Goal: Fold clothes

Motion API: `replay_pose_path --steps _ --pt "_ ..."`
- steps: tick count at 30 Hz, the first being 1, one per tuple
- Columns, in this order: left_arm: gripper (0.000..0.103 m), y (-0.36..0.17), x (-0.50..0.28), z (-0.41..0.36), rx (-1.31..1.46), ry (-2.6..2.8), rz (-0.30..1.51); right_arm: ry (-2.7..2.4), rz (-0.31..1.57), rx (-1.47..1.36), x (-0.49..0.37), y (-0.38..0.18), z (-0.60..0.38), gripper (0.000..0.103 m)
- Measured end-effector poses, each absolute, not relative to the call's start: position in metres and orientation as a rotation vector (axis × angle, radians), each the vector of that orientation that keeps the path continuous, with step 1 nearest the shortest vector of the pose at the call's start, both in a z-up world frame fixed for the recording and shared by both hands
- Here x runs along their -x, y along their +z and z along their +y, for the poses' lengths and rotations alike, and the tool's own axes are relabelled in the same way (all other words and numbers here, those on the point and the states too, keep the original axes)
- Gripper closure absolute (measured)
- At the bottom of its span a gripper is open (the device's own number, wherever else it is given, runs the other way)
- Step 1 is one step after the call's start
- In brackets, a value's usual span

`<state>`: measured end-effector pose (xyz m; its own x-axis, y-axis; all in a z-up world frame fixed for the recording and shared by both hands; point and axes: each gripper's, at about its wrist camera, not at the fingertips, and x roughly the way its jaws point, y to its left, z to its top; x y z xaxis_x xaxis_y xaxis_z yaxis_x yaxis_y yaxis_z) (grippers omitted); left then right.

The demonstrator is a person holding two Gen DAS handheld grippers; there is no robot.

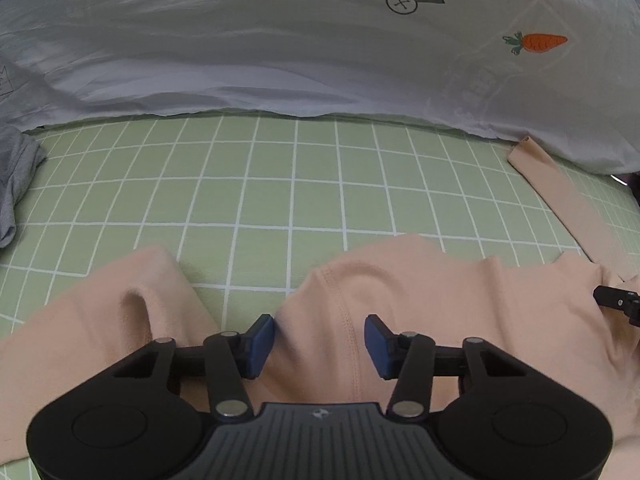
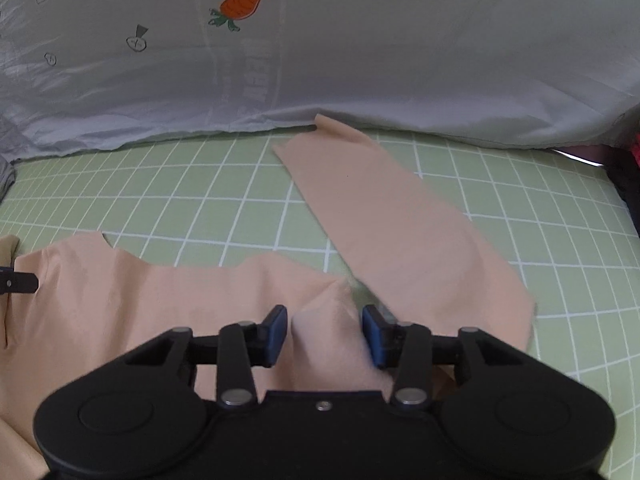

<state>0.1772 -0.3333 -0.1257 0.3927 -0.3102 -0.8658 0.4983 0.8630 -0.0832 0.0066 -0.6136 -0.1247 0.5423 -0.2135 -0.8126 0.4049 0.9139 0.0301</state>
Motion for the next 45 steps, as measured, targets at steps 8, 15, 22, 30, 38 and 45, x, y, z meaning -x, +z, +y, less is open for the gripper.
replay_pose_path --steps 8,15,22,30,38,45 --pt "0.097 -0.130 -0.192 -0.339 -0.185 -0.497 1.013 -0.316 0.908 -0.230 -0.020 -0.127 -0.630 0.096" --pt "0.098 -0.109 -0.221 -0.346 -0.130 -0.425 0.906 -0.397 0.792 -0.257 -0.049 -0.108 -0.667 0.096" --pt "0.065 -0.095 -0.227 -0.346 -0.058 -0.390 0.898 -0.474 0.722 -0.276 -0.054 -0.092 -0.676 0.057" --pt "0.057 -0.101 -0.134 -0.289 -0.066 -0.347 1.032 -0.534 0.758 -0.354 0.050 -0.087 -0.635 0.038" --pt "0.057 -0.109 -0.028 -0.240 -0.025 -0.337 1.174 -0.540 0.945 -0.426 0.157 -0.122 -0.568 0.053" --pt "0.061 -0.111 0.030 -0.220 -0.040 -0.360 1.200 -0.544 0.974 -0.403 0.203 -0.127 -0.533 0.065"
